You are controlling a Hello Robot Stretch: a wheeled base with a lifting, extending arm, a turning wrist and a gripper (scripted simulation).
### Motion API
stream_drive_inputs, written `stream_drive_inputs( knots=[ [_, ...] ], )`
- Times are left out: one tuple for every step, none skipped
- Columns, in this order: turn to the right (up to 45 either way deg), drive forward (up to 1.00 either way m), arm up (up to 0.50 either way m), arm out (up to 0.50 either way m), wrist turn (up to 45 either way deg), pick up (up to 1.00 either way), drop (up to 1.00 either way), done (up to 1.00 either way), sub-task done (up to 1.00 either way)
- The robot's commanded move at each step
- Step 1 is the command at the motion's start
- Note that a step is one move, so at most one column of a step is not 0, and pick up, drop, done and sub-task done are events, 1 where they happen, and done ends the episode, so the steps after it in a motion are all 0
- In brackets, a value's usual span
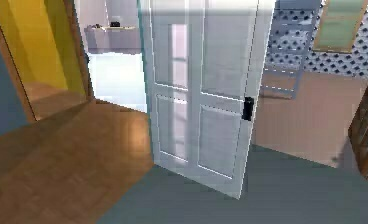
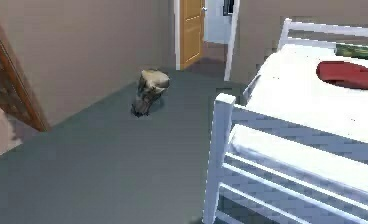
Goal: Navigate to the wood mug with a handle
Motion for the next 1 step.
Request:
stream_drive_inputs(
  knots=[
    [-36.0,0.0,0.0,0.0,0.0,0.0,0.0,0.0,0.0]
  ],
)
